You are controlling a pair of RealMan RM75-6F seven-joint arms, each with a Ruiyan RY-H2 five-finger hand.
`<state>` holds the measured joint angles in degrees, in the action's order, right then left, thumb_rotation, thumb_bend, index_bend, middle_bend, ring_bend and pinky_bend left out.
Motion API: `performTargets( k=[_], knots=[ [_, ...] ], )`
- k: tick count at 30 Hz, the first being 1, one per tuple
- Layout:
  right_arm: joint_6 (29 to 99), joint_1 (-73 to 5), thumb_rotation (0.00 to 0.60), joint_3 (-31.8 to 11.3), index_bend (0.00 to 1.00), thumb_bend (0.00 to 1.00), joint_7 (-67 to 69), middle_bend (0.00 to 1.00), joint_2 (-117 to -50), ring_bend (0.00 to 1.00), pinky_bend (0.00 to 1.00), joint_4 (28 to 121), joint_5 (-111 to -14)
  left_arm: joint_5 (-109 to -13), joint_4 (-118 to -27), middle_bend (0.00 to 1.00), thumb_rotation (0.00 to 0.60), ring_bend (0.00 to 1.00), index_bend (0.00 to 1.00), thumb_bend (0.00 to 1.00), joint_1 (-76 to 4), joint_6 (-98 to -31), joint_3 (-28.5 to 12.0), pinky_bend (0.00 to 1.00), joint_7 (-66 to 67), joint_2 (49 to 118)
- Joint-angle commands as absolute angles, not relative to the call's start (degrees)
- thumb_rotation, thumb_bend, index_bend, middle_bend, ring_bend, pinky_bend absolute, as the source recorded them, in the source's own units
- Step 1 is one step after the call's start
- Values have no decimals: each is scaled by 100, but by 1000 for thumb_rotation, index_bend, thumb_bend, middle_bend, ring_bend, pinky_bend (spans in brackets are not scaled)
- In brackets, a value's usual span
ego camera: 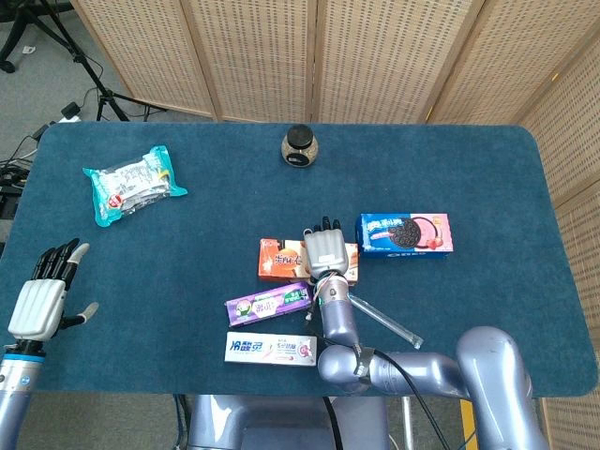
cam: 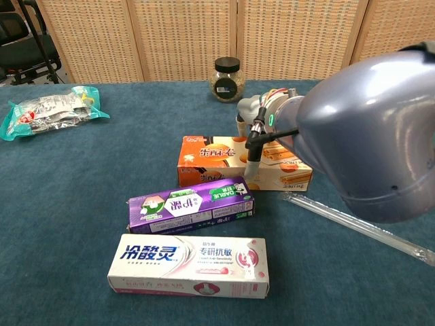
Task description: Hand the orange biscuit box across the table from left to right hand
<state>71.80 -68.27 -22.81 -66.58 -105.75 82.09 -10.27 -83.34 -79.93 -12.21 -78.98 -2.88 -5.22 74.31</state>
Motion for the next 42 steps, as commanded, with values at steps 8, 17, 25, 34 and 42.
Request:
performTargets(
  k=[8,17,25,34,42],
  knots=[
    [7322,-6763,600,-2230,454,146,-6663,351,-10486,203,233,8332,-1218,-8326,-8022,0,600,0,67,220,-1230,-7820,-284,0,-554,7409],
    [7556,-6642,600,-2230,473,154,-6667,351,-10063,209,260,8879,-1484,-8351,-8046,0,600,0,67,221,-1224,-7831,-285,0,-512,7409],
    [7846,-6509,600,-2266,482,156,-6759,349,-9526,211,271,9327,-1582,-8371,-8060,0,600,0,67,221,-1226,-7823,-278,0,-474,7417],
    [7895,-6027,600,-2319,484,155,-6445,344,-8646,211,271,9574,-1564,-8431,-8104,0,600,0,67,221,-1219,-7851,-253,0,-407,7423],
    [7661,-5714,600,-2266,493,155,-6148,338,-8163,211,271,9458,-1560,-8470,-8126,0,600,0,67,221,-1218,-7854,-230,0,-349,7436]
  ],
)
